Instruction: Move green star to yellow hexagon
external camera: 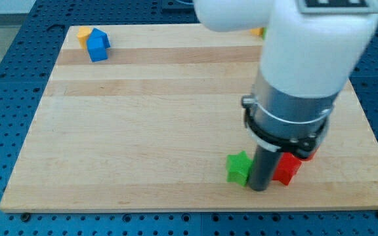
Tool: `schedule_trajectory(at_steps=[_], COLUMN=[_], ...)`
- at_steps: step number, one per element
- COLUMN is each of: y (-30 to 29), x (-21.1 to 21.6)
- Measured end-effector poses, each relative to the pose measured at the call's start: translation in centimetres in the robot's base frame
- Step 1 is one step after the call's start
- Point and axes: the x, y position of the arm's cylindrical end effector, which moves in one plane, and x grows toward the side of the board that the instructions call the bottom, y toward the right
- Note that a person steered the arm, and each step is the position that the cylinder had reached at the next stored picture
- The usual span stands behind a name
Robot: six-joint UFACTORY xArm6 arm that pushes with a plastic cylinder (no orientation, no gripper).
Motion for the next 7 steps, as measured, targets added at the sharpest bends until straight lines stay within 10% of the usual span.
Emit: schedule_trajectory(at_steps=[3,7], y=[-6.0,-4.3], x=[-0.3,-11.4])
